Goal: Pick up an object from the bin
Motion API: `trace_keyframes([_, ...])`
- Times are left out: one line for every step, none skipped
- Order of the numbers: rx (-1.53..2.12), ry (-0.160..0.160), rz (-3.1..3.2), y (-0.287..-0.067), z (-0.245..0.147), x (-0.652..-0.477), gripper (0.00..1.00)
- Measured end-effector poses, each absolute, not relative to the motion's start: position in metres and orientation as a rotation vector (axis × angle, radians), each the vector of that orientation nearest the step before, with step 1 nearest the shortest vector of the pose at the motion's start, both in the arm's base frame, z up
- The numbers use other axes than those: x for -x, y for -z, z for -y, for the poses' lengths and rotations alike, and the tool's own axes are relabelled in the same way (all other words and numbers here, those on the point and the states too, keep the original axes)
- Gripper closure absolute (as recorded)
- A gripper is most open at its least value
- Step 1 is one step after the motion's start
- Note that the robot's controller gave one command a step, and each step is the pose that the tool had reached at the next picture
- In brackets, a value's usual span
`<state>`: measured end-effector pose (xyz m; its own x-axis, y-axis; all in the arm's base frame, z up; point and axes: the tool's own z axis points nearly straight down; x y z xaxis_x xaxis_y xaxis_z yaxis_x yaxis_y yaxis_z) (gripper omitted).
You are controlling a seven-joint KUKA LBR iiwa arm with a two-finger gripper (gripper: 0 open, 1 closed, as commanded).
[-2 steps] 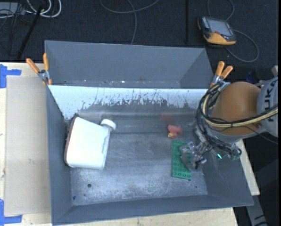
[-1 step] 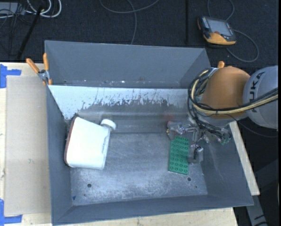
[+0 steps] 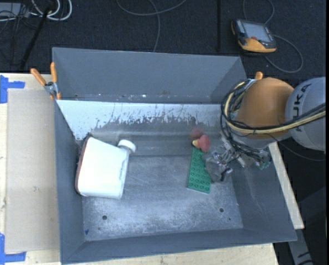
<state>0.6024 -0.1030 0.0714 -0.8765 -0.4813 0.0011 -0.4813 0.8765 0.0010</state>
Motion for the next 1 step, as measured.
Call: trace_keyframes([-1.248,0.005,2.882,-0.1062,0.0521,-0.5487,1.00])
